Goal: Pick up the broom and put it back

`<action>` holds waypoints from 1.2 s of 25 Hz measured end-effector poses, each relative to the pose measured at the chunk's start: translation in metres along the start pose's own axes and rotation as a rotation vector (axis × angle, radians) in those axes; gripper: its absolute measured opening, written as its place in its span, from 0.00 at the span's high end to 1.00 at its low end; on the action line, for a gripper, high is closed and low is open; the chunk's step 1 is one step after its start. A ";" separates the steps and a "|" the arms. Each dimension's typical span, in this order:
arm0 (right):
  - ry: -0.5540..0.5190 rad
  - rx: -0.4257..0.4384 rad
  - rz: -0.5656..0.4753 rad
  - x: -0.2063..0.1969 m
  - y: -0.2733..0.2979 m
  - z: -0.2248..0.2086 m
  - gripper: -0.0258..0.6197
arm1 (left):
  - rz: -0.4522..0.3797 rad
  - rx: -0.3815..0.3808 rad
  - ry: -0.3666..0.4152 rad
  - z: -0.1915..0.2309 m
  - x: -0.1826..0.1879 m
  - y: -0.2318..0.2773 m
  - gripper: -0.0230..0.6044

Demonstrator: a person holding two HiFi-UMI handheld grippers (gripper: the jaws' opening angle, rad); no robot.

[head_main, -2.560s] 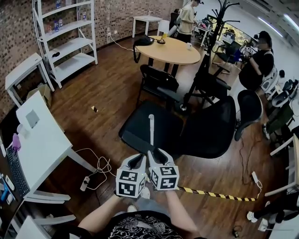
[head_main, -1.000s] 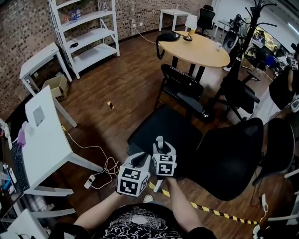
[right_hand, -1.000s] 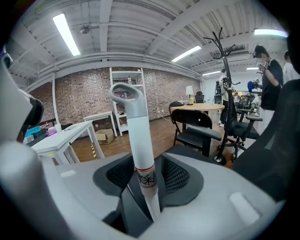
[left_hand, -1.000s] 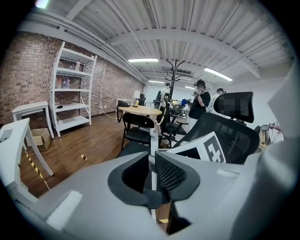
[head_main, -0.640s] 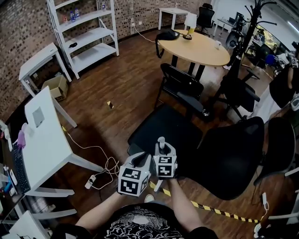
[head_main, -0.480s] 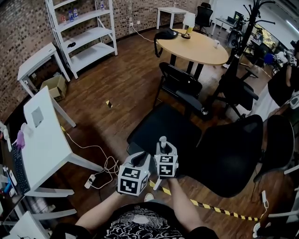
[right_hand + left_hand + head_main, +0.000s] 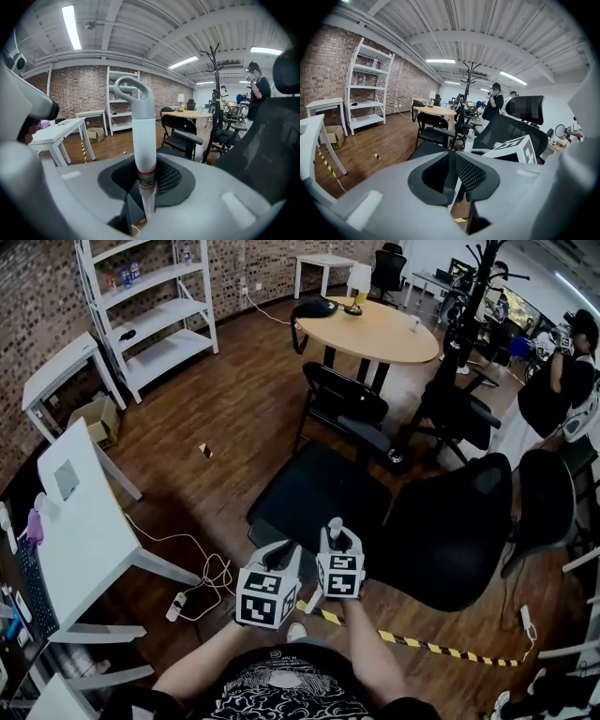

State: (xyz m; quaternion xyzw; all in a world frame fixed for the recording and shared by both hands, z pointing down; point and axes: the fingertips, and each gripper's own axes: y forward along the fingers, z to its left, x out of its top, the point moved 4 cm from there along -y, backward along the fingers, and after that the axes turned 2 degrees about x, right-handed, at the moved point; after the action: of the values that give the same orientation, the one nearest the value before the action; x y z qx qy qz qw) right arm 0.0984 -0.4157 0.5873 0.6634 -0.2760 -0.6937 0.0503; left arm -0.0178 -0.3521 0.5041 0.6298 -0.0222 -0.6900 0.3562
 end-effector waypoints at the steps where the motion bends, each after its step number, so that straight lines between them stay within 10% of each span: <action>1: 0.004 -0.007 0.000 -0.001 -0.006 -0.001 0.84 | -0.002 -0.006 0.000 -0.002 -0.001 -0.002 0.89; 30: -0.001 -0.040 -0.356 0.100 -0.234 0.083 0.84 | -0.243 -0.044 0.046 -0.033 0.006 -0.134 0.96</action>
State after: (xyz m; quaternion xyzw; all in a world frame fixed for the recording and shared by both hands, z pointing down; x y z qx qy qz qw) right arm 0.0772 -0.2361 0.3901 0.7004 -0.1403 -0.6973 -0.0604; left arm -0.0504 -0.2413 0.4274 0.6354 0.0777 -0.7139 0.2840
